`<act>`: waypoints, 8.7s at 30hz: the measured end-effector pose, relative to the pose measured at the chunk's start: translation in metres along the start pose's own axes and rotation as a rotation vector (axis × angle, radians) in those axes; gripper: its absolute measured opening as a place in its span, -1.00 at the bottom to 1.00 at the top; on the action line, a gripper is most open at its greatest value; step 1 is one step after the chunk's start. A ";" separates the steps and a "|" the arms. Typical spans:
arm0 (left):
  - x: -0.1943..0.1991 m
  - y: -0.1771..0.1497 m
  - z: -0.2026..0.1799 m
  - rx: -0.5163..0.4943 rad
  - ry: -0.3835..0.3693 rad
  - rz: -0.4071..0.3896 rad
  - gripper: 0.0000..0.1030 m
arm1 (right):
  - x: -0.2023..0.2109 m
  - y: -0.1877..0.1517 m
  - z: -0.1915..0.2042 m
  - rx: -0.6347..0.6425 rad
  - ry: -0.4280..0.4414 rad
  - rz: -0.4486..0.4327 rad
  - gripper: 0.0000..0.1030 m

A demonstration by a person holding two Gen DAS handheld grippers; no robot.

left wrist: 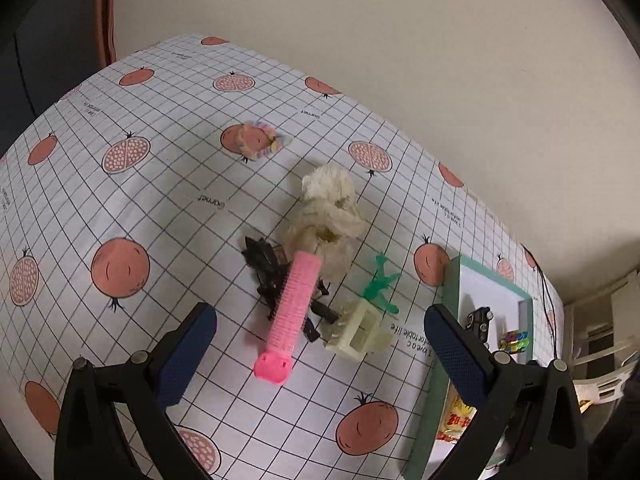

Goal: Organize objects
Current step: 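Withdraw both tools from the tray toward the pink roller and cream clip, then grasp the pink hair roller with the left gripper while the right gripper grasps the cream hair clip, then lift the hair roller and hair clip and carry both over the tray, then open both grippers to drop the hair roller and hair clip into the tray, then withdraw both tools toward the black action figure and green plastic figure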

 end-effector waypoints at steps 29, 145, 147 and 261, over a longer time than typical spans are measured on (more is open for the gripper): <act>-0.086 -0.010 0.034 -0.033 0.129 0.168 0.23 | -0.102 -0.029 0.042 0.009 0.078 0.240 0.49; -0.112 -0.074 -0.185 -0.359 -0.102 0.113 -0.50 | -0.051 -0.035 -0.181 -0.229 -0.058 0.181 -0.06; -0.113 -0.075 -0.186 -0.363 -0.099 0.118 -0.50 | -0.053 -0.036 -0.182 -0.232 -0.060 0.188 -0.06; -0.058 0.034 0.056 0.040 0.107 -0.001 0.83 | -0.093 0.013 0.026 0.075 0.066 0.050 0.93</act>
Point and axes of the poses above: each gripper's, at about its wrist camera, not at the fingertips, and x roughly against the way its jaws point, z to its left, y to its top, the point moved 9 cm from there along -x, roughly the way its jaws point, and after that the axes turned 1 degree about z, right-handed, at the moved point
